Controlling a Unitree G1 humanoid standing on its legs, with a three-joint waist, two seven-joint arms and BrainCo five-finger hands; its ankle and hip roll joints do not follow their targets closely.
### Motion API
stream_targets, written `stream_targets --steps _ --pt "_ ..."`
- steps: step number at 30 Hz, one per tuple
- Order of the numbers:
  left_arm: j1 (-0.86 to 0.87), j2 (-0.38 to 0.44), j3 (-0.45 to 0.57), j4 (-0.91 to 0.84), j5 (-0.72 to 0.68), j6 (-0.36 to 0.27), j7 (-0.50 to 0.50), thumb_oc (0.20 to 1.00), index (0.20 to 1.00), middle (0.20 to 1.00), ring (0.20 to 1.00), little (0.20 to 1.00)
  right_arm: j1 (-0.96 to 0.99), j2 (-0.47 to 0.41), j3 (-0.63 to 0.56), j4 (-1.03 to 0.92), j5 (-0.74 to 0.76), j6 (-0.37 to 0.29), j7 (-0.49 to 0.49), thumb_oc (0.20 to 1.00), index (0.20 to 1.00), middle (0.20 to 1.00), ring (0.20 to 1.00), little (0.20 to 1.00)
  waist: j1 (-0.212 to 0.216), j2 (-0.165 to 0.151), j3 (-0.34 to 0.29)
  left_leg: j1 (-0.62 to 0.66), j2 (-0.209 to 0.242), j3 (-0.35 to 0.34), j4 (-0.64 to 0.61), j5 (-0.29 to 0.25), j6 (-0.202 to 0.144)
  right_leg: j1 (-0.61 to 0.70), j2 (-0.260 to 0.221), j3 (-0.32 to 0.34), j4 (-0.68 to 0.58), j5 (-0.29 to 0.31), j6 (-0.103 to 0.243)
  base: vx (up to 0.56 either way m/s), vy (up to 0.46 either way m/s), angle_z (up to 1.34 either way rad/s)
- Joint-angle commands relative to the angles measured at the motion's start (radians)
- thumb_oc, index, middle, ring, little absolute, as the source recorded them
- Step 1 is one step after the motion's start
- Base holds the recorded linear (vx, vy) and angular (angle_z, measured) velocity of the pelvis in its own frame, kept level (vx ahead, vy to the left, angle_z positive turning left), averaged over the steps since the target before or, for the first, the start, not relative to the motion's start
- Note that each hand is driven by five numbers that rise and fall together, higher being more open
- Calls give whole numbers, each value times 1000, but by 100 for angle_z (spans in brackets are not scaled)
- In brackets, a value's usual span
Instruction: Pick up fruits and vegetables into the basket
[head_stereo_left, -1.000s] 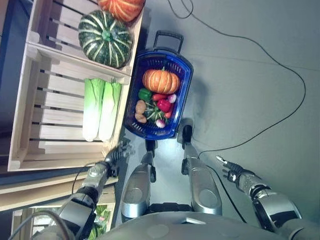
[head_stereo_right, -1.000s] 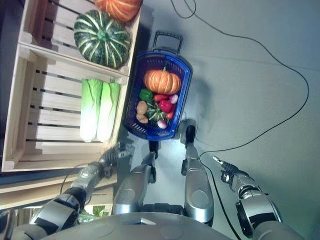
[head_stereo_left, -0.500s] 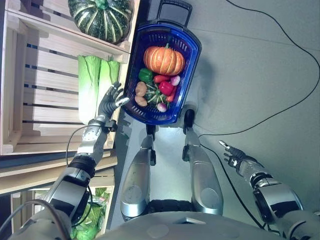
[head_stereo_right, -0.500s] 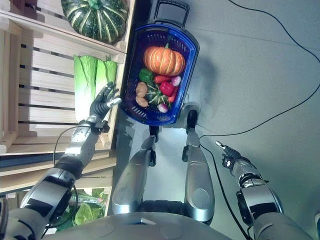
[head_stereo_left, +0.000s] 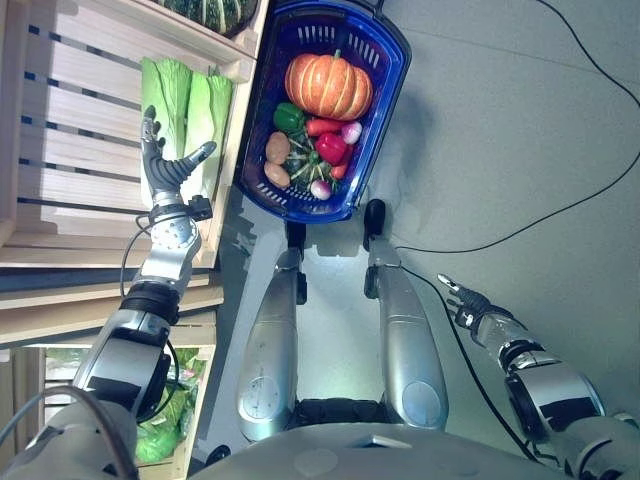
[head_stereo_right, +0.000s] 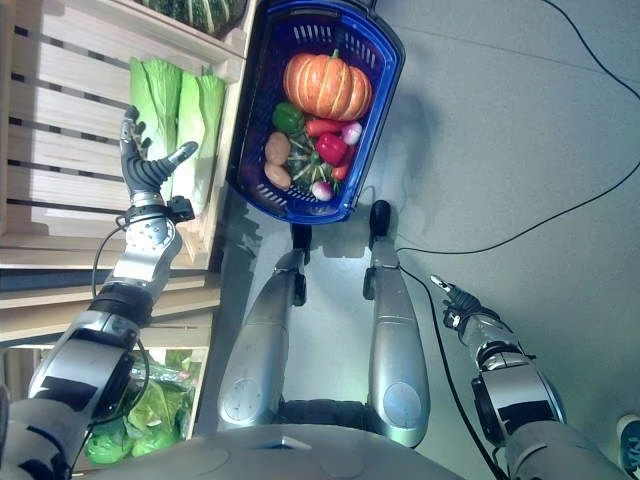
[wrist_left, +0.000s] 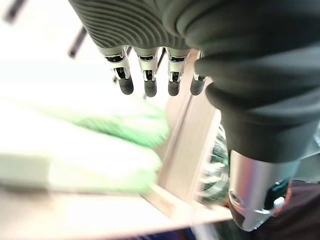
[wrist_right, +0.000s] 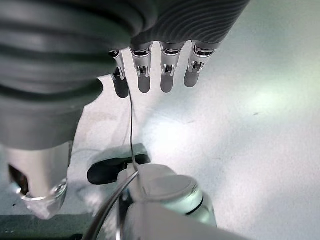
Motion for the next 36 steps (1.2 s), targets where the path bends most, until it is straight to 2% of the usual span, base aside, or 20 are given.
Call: stream_targets --steps 1,10,15,23,28,36 --pt "-14 64 55 70 102 31 134 1000 1000 1000 1000 1000 53 -13 45 -12 28 10 -8 1000 1000 1000 1000 1000 -6 -9 -29 -57 -41 21 32 -29 39 -6 35 1 153 -172 35 18 22 -9" --pt "-61 85 42 253 164 145 193 1000 1000 1000 1000 1000 23 -25 74 -1 36 6 5 1000 1000 1000 1000 1000 -22 -19 -29 -94 -35 24 47 -31 28 -42 41 5 169 -183 31 -2 12 -3" --pt "-77 96 34 329 173 222 187 1000 1000 1000 1000 1000 6 -37 84 3 41 8 15 1000 1000 1000 1000 1000 -26 -21 -29 -105 -35 23 46 -27 23 -50 45 7 167 -184 30 0 0 0" --pt "-100 98 35 404 133 302 174 1000 1000 1000 1000 1000 -15 -50 87 9 43 15 26 1000 1000 1000 1000 1000 -32 -26 -29 -120 -34 23 45 -23 19 -63 46 5 161 -182 30 4 9 -2" --pt "-110 105 45 435 109 332 171 1000 1000 1000 1000 1000 -21 -56 87 13 47 12 32 1000 1000 1000 1000 1000 -33 -28 -29 -129 -33 22 43 -21 17 -72 47 5 159 -183 30 -3 7 -3" --pt "-128 113 43 473 83 345 125 1000 1000 1000 1000 1000 -33 -66 93 12 51 19 35 1000 1000 1000 1000 1000 -35 -31 -29 -143 -32 22 43 -18 16 -86 49 3 160 -182 30 0 0 0"
